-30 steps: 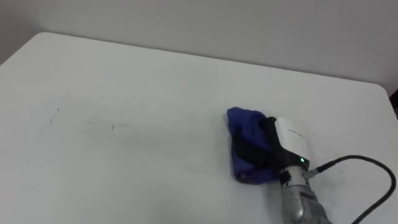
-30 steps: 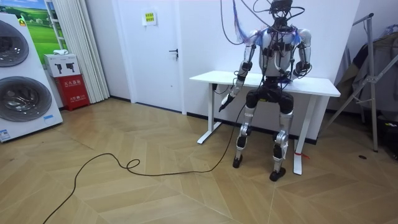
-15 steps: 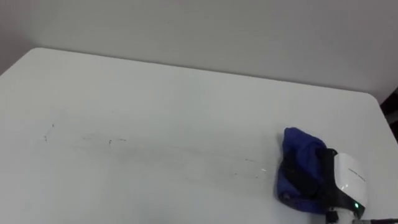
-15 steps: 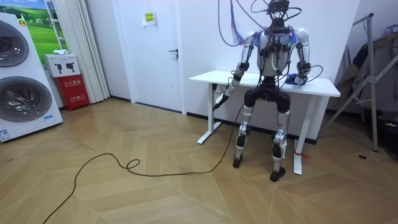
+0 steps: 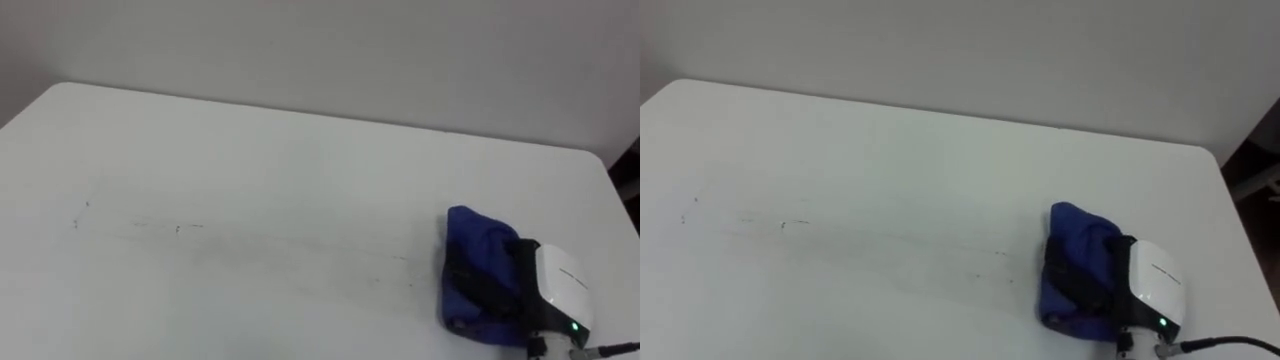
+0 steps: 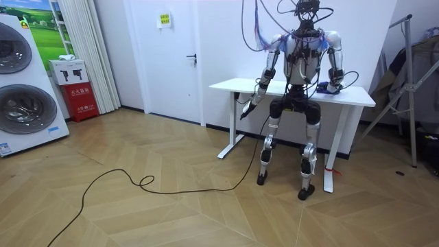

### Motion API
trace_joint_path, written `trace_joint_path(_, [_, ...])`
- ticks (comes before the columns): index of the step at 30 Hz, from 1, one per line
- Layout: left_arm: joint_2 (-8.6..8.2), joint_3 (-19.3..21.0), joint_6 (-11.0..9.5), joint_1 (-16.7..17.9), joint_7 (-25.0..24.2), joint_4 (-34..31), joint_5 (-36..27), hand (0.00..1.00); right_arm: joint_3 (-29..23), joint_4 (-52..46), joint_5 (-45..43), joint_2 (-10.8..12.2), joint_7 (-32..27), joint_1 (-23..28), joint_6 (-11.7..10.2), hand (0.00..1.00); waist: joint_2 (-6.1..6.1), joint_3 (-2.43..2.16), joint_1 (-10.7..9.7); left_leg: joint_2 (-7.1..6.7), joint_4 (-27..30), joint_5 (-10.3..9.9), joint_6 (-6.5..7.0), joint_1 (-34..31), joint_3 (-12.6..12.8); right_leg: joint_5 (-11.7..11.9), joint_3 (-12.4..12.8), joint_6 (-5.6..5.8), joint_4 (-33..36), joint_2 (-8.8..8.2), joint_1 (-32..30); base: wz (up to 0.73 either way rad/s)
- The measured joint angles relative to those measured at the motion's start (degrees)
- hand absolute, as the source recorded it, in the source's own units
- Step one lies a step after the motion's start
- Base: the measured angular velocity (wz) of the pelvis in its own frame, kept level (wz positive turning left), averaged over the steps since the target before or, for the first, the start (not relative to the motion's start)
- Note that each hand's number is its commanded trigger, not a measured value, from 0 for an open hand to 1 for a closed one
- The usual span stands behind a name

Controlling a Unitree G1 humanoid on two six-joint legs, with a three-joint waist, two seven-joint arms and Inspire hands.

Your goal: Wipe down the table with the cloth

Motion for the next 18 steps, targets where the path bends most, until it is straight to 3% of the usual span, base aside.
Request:
trace_joint_path(10, [0.0,0.01,-0.3,-0.8,-0.89,0.68,-1.35,0.0,0.22,-4.0,-0.15,-0.93,3.52,1.11,0.82,0.0,0.01,0.28,-0.38,0.03,-0.8,0.03,-0.03,0.47,0.76,0.0,0.64,0.0,-0.02,0.01,-0.23,-0.03])
trace_joint_path(18, [-0.11,0.07,-1.05,-1.93,-1.98,1.04,-4.71,0.0,-0.35,-7.32,0.27,-0.85,5.66,0.93,1.76,0.0,-0.39,0.82,-0.34,0.11,-1.13,0.03,-0.02,0.51,1.77,-0.01,1.63,0.0,0.36,-0.01,-1.37,-0.07])
